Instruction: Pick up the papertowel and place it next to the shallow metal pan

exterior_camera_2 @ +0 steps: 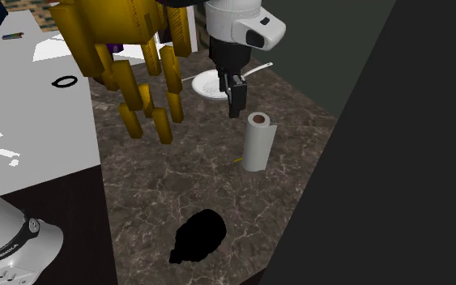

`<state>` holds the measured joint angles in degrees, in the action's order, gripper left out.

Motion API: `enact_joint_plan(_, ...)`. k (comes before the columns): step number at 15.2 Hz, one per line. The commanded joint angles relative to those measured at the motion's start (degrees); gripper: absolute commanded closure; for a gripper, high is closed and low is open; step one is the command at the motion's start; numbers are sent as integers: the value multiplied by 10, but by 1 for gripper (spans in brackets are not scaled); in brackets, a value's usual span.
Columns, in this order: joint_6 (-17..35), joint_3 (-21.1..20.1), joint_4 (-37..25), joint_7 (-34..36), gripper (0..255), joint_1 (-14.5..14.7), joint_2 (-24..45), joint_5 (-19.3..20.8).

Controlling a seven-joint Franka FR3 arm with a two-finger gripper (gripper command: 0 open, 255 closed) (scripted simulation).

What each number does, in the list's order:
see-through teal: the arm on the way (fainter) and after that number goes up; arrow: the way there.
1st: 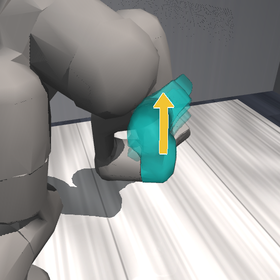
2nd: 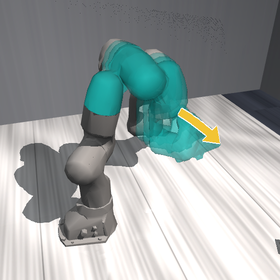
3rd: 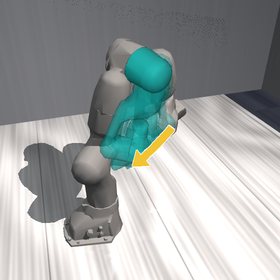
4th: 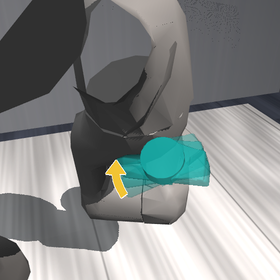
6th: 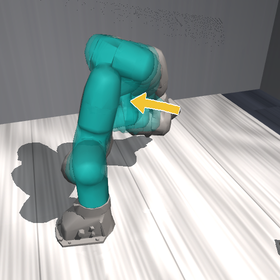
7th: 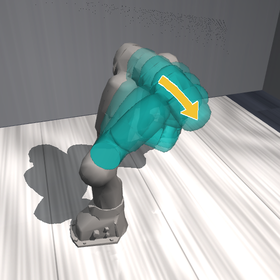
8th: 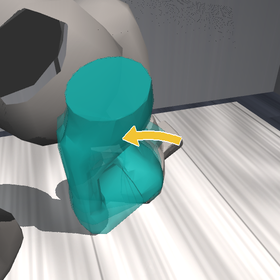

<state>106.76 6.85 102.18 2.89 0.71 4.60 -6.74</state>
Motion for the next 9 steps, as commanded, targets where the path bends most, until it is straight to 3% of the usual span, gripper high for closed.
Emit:
enact_joint_plan(1, -3, 3, -50, -3, 0, -4, 53, -8)
enact_joint_plan(8, -46, 2, -257, 2, 0, -23, 240, -32)
enact_joint_plan(9, -47, 2, -259, 2, 0, -23, 241, -32)
